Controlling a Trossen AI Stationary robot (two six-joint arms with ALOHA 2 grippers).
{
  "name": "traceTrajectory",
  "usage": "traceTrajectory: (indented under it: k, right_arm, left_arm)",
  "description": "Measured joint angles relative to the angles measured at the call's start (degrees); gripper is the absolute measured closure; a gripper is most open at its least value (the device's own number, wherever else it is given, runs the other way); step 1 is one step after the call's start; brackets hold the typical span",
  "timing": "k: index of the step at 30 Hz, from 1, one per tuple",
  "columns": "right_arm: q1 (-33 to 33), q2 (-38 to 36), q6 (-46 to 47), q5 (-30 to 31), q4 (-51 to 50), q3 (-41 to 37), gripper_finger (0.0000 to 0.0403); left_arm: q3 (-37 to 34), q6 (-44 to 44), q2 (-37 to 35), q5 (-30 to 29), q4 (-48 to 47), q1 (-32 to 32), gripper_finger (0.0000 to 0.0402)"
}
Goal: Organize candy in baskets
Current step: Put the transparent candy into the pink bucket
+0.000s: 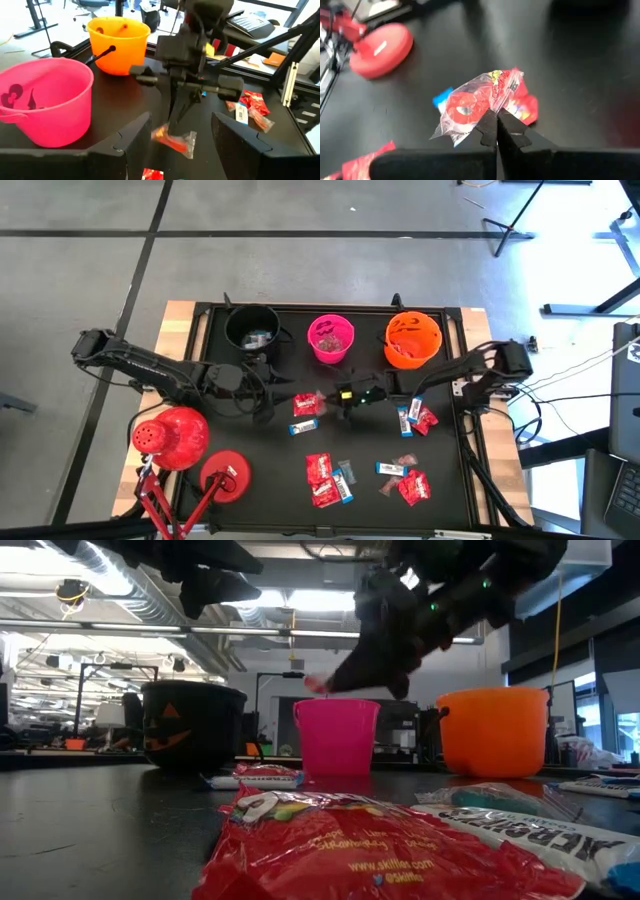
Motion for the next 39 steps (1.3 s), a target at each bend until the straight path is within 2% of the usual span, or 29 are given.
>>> traceTrajectory:
  k: [6,13,31,35,39]
  right_arm:
    - [-2.1,-4.3,-2.0,1.9,0.7,0.0,0.0403]
    - [-5.9,-6.0,-2.7,1.8,4.2,0.0,0.0403]
    - [-14.9,-6.2,0.5,-4.7,19.0,0.1,0.0403]
    - [-16.6,-6.2,0.6,-5.2,16.6,3.2,0.0403]
    - [-17.0,-6.2,-2.5,-4.8,8.9,8.8,0.0403]
  left_arm:
    - [0.0,0.0,0.0,-0.1,0.0,0.0,0.0206]
    - [0.0,0.0,0.0,-0.1,0.0,0.0,0.0206]
    - [0.0,0.0,0.0,-0.2,0.1,0.0,0.0206]
    - [0.0,0.1,0.0,-0.3,0.1,0.1,0.0206]
    - [0.0,0.4,0.0,-1.6,0.1,0.1,0.0206]
